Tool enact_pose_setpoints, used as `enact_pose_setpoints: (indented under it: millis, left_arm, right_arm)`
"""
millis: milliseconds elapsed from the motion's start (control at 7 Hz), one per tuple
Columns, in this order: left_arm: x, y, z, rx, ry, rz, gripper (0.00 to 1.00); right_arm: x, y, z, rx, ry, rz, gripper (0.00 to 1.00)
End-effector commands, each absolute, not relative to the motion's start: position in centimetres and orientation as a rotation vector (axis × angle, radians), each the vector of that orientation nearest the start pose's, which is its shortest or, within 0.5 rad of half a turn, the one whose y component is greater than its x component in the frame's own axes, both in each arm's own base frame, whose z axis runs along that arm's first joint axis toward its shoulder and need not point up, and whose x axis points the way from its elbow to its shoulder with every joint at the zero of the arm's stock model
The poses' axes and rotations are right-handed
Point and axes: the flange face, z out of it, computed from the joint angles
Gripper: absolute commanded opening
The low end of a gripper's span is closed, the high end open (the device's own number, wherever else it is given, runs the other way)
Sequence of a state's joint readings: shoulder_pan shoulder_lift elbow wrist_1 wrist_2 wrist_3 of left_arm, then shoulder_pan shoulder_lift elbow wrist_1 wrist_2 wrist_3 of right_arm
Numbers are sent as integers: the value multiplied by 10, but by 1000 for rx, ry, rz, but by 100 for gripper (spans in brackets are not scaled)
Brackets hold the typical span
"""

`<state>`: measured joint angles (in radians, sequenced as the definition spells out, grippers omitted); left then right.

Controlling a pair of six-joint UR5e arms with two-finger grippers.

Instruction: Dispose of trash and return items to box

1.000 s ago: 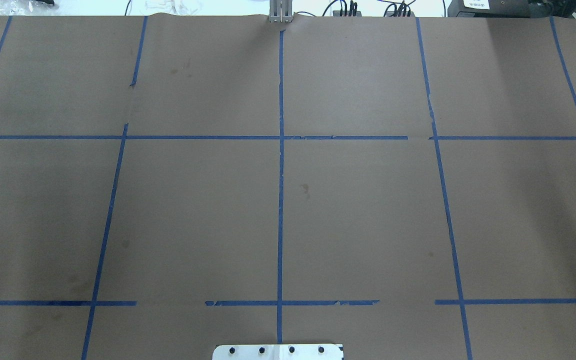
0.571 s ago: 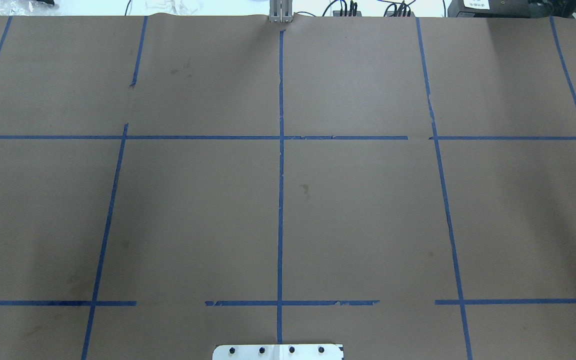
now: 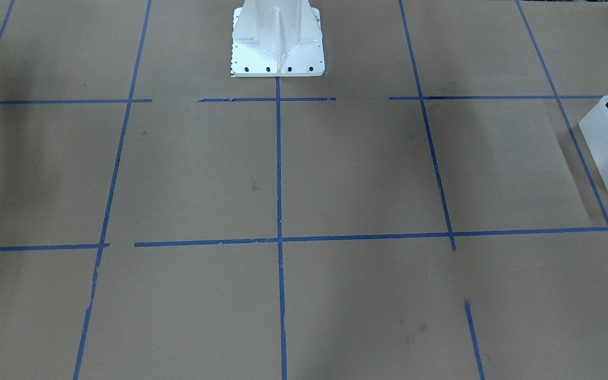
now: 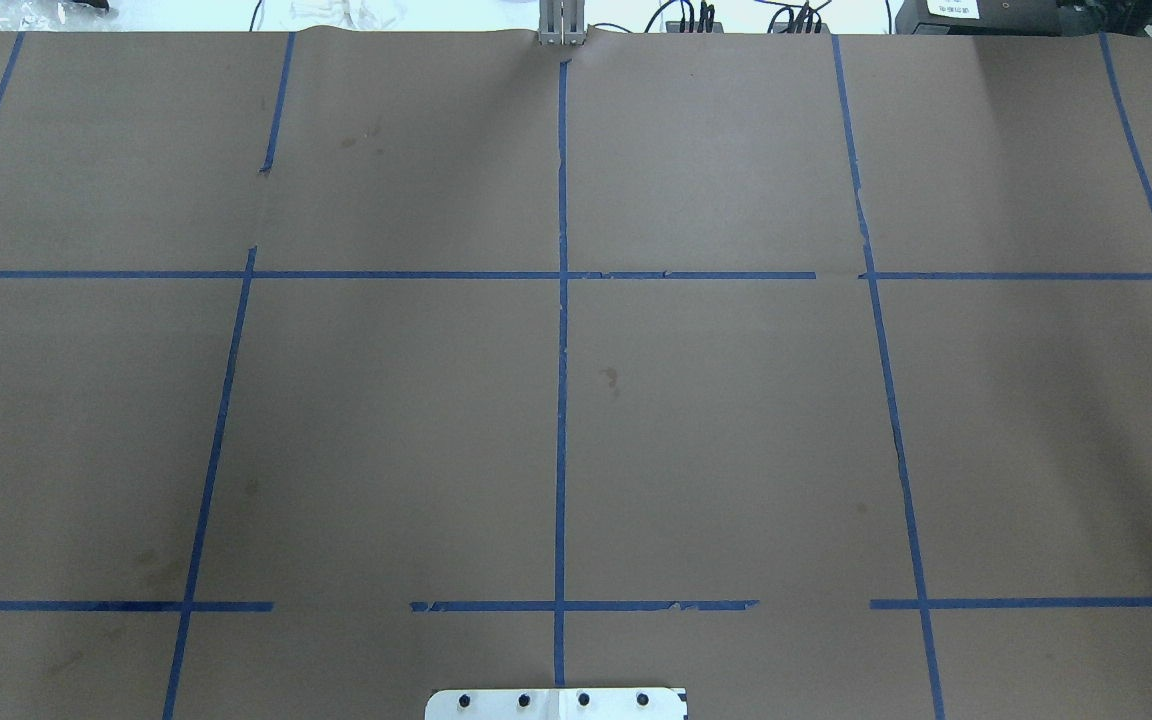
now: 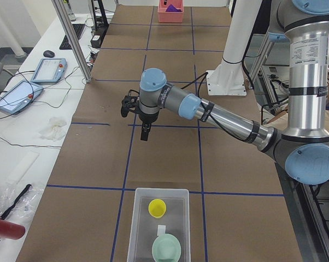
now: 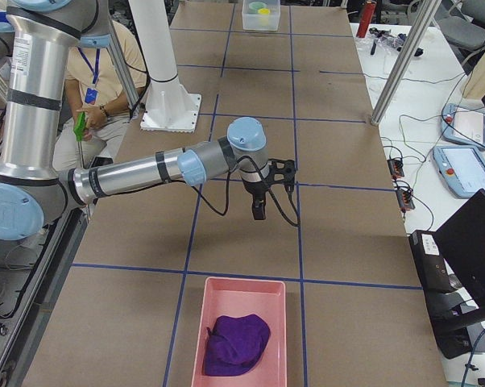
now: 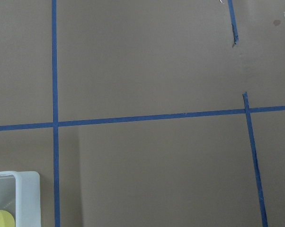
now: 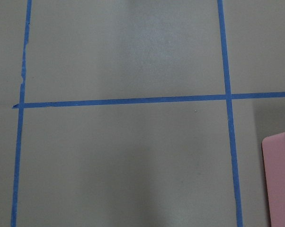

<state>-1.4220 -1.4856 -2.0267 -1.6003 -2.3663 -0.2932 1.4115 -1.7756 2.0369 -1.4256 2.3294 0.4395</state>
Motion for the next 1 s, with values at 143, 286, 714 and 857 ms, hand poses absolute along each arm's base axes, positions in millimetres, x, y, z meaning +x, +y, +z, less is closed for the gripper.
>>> enact_pose_setpoints:
  millis: [143, 286, 714, 857]
  left_arm:
    - [-11, -448, 537, 185, 802, 177, 99]
    - [-23, -447, 538, 192, 797, 151, 99]
    - [-50, -435, 545, 210, 786, 98, 100]
    - [-51, -435, 545, 213, 787, 98, 100]
  right_arm:
    - [9, -412, 521, 158, -819, -21, 100]
    - [19, -409, 527, 132, -806, -24, 100]
    - [32, -390, 558, 123, -792, -82, 100]
    - [34, -390, 564, 133, -789, -122, 100]
